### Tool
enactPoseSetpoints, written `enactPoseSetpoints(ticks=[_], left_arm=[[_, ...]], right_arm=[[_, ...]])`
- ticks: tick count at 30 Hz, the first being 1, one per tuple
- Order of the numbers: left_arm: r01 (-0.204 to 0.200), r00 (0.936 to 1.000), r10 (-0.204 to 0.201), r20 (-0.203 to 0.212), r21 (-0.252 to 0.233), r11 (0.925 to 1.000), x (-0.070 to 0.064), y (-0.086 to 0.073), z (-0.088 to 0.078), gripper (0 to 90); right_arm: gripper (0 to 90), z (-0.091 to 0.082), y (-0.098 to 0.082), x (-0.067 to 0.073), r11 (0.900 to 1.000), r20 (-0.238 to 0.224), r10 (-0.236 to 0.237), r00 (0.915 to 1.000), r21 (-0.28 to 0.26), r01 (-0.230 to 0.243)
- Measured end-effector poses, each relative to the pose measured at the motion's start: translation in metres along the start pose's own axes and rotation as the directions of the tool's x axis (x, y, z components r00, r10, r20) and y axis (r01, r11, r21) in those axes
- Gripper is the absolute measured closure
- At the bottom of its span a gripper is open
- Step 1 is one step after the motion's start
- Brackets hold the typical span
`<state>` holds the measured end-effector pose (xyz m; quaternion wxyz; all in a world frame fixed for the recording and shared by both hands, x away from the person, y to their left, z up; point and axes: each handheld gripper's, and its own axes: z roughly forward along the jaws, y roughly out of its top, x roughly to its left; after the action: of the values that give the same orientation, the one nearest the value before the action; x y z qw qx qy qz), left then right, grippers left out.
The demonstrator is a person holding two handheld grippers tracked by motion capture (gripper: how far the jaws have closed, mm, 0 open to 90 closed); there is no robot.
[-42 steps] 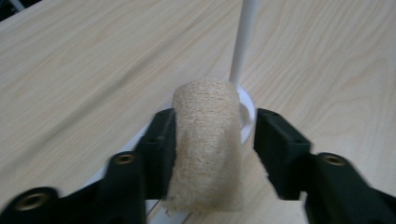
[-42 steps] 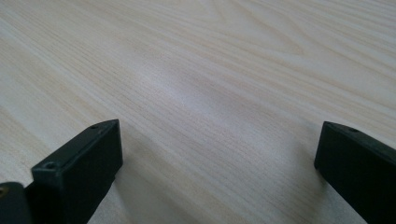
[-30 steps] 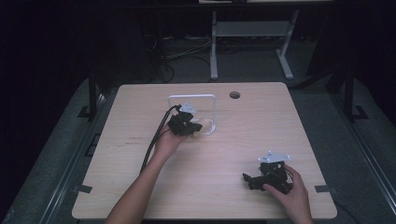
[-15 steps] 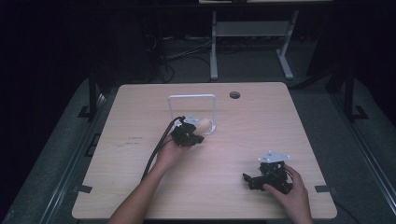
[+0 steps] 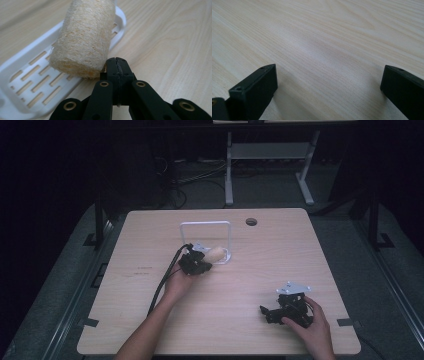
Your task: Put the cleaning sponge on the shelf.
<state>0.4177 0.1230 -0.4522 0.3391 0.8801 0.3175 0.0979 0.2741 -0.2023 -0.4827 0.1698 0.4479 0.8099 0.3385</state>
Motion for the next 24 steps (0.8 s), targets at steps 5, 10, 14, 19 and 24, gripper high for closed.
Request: enactPoseSetpoints(ticks=[5, 10, 14, 19, 24], left_arm=[[0.02, 0.9995, -0.02, -0.023, -0.005, 0.9998, 0.008, -0.003, -0.003, 89.9], [0.032, 0.9985, -0.032, -0.045, -0.001, 0.9995, 0.014, -0.006, -0.005, 89.9], [0.041, 0.997, -0.042, -0.066, -0.005, 0.9991, 0.018, -0.008, -0.005, 89.9], [0.054, 0.9953, -0.054, -0.081, -0.006, 0.9985, 0.022, -0.011, -0.007, 90.0], [0.07, 0.994, -0.07, -0.084, -0.012, 0.9975, 0.023, -0.012, -0.008, 90.0]], right_arm=[[0.6, 0.0, 0.0, 0.0, 1.0, 0.0, 0.002, 1.0, 0.0, -0.002], [0.6, 0.0, 0.0, 0.0, 1.0, 0.0, 0.002, 1.0, -0.001, -0.002], [0.6, 0.0, 0.0, 0.0, 1.0, 0.0, 0.002, 1.0, 0.0, -0.002], [0.6, 0.0, 0.0, 0.0, 1.0, 0.0, 0.002, 1.0, 0.0, -0.002], [0.6, 0.0, 0.0, 0.0, 1.0, 0.0, 0.002, 1.0, 0.0, -0.002]])
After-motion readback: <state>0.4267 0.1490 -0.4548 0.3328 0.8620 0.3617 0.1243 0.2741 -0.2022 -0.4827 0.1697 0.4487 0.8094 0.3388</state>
